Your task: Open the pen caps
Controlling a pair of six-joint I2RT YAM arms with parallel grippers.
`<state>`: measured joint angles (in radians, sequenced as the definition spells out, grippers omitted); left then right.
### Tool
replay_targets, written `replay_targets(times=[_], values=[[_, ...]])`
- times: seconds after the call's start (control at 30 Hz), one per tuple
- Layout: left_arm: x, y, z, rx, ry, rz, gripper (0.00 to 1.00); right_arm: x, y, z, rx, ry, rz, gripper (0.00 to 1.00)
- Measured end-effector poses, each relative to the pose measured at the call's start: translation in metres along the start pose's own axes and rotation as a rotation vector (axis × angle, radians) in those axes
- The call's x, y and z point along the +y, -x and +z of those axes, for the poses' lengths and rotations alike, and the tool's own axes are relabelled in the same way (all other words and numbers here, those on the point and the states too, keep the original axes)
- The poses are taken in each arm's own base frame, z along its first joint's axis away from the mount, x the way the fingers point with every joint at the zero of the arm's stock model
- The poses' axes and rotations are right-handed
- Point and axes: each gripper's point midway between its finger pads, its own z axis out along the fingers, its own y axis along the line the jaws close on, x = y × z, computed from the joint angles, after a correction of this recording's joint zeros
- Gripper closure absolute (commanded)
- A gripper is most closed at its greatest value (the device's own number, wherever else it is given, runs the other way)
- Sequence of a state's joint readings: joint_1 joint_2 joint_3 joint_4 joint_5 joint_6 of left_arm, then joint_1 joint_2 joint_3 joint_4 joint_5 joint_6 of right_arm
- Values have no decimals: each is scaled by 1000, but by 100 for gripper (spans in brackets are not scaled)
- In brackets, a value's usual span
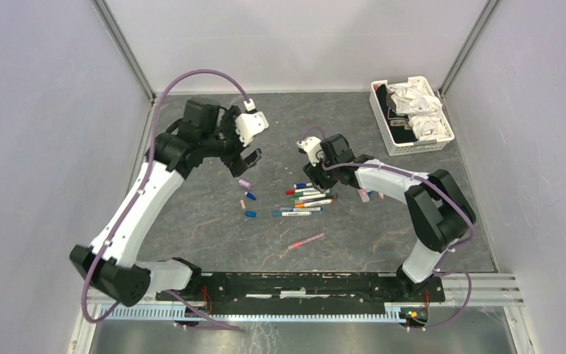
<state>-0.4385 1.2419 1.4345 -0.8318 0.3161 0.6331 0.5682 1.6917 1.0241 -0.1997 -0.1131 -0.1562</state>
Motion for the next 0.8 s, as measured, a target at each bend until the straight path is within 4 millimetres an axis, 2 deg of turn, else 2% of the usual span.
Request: replay_targets(times=[0.1,0.2,0.4,0.67,0.8], values=[[-12,-24,20,92,-77,-40,0,4,-15,11,51,22,-31,46],[-24,-44,24,155,-124,-66,0,2,-17,16,64,22,-53,47],[-29,-42,17,146,-138,-68,0,1,-2,23,42,33,-70,49],[-35,-47,17,152,-154,-71,0,9,19,19,10,101,-95,55],[-36,-48,17,155,-156,-72,0,10,29,27,0,125,-101,56]])
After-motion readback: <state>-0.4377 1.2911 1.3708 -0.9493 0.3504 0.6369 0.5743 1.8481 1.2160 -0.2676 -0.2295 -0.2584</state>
